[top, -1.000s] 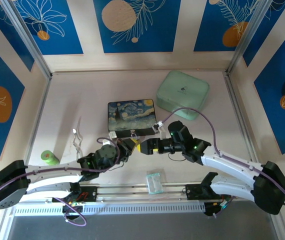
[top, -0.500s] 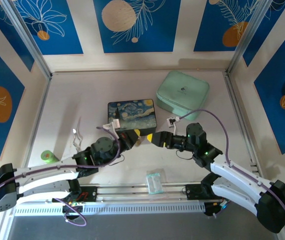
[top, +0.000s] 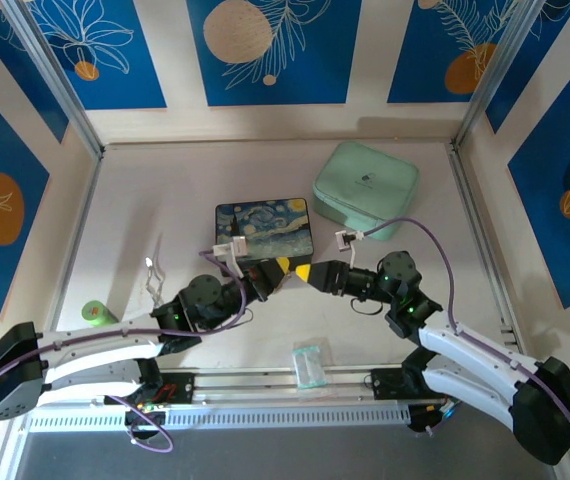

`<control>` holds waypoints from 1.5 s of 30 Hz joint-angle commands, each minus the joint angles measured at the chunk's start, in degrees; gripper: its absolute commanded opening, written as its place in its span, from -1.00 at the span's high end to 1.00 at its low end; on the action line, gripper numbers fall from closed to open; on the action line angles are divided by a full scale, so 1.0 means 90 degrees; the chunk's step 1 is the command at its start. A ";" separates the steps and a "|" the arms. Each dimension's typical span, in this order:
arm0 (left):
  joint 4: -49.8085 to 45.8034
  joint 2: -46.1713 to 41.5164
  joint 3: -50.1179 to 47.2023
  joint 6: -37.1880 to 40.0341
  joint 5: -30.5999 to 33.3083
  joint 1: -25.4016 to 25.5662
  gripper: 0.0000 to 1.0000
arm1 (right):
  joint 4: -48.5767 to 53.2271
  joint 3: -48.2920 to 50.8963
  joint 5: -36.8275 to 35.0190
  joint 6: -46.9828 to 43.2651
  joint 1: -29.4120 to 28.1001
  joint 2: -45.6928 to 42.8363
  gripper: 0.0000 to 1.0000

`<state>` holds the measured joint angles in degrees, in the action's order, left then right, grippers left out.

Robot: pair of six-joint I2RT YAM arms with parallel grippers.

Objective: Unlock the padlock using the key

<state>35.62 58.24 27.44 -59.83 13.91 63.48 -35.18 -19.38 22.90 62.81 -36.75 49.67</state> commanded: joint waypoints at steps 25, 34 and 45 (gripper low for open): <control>0.0720 0.0090 -0.0121 -0.0016 -0.0264 -0.0032 1.00 | -0.1341 -0.0269 0.0109 0.0141 -0.0476 0.0819 0.42; 0.1009 0.0314 -0.0237 -0.0190 -0.0293 -0.0032 1.00 | -0.1383 -0.0309 0.0129 0.0102 -0.0553 0.0924 0.77; 0.0616 0.0205 -0.0368 -0.0364 0.0152 -0.0041 0.92 | -0.1017 -0.0167 0.0160 0.0054 -0.0428 0.0844 1.00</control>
<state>42.17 60.60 25.34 -62.72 13.76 63.18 -44.86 -20.29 23.20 64.51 -40.95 57.98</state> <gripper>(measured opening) 0.053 0.058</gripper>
